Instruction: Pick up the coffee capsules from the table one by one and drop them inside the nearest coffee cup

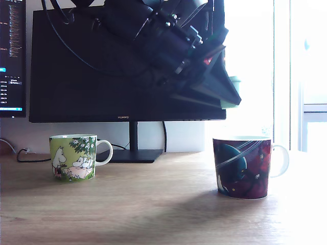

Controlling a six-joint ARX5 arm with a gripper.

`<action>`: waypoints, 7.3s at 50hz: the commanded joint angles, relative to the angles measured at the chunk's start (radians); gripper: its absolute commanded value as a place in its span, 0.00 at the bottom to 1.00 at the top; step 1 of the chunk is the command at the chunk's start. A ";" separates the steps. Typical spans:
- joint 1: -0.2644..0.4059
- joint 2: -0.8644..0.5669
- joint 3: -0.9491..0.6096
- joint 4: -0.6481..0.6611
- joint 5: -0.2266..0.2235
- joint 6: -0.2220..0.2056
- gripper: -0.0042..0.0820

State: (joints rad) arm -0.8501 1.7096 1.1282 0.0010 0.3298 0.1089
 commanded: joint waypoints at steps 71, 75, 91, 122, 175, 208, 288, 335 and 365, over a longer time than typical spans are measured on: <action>-0.023 0.243 0.430 -0.592 -0.024 0.095 0.28; -0.023 0.243 0.430 -0.593 -0.024 0.095 0.28; -0.022 0.243 0.430 -0.589 -0.024 0.094 0.28; -0.018 0.242 0.430 -0.547 -0.024 0.067 0.88; -0.007 0.169 0.430 -0.545 0.088 0.048 0.03; 0.062 0.028 0.347 -0.560 0.077 0.086 0.03; 0.222 -0.227 -0.341 0.107 0.065 0.098 0.03; 0.291 0.125 -0.063 0.129 0.274 0.204 0.03; 0.229 0.350 0.438 -0.492 0.154 0.453 0.03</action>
State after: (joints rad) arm -0.6086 2.0239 1.5383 -0.4732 0.4931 0.5449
